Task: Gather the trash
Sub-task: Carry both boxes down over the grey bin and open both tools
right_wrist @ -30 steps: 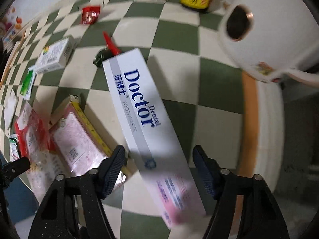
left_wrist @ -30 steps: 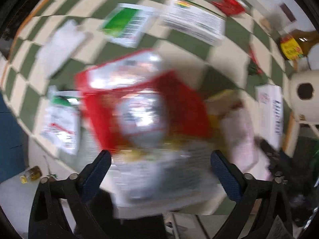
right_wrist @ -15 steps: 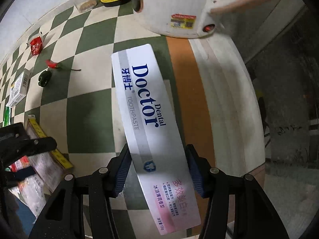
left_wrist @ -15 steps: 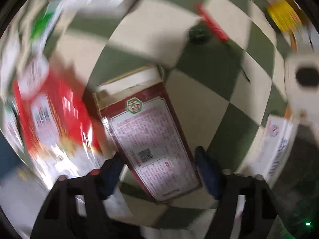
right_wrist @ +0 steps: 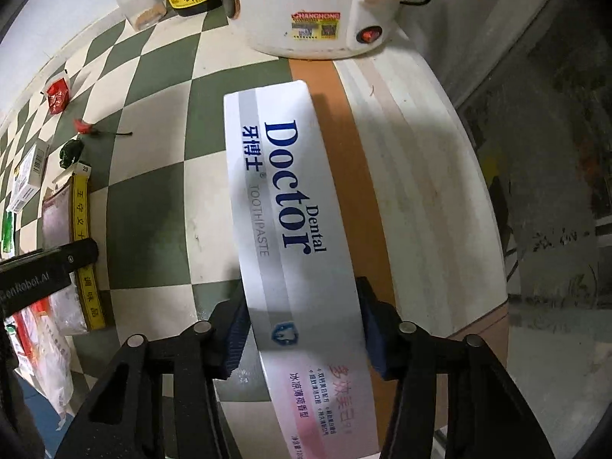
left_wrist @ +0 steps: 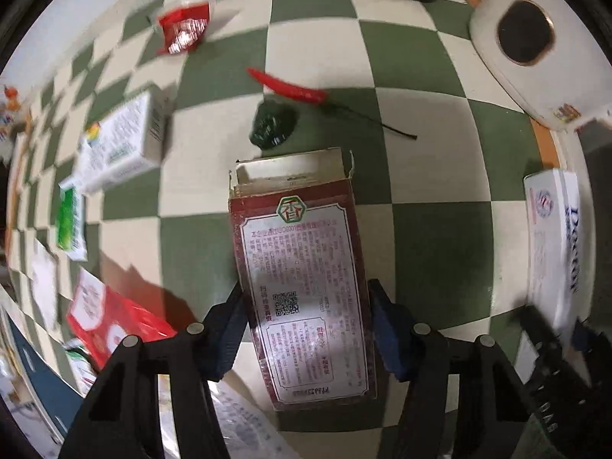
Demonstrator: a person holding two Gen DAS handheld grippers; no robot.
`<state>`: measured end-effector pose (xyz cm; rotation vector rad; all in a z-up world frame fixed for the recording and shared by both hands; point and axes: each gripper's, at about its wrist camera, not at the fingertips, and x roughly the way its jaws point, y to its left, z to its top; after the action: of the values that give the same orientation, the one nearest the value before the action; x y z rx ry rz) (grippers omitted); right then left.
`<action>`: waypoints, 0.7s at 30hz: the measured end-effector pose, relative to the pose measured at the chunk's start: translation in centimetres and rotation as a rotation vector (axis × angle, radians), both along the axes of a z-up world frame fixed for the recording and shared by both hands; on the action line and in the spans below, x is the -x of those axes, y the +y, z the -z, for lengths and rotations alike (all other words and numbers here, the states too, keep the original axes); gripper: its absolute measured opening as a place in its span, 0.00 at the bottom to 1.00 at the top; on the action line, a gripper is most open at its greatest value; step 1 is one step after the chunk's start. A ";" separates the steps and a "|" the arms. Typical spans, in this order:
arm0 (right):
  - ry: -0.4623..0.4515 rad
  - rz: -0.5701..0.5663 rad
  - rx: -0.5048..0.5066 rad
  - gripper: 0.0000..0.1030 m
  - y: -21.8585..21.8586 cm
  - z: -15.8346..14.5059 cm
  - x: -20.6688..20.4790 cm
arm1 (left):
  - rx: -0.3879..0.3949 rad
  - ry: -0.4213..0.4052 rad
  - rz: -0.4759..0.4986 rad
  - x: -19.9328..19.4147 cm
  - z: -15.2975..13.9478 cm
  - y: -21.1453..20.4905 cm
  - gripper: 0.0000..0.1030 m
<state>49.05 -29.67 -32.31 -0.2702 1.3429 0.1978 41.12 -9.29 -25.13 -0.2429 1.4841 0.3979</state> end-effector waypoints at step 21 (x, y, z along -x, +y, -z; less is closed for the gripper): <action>-0.160 -0.022 -0.217 0.48 5.2 -13.1 28.0 | -0.182 -0.429 0.101 29.0 -12.6 4.4 0.54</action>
<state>21.00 -24.49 -19.18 -0.1148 1.1494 0.3314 12.13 -4.85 -12.49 -0.0984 1.0280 0.3696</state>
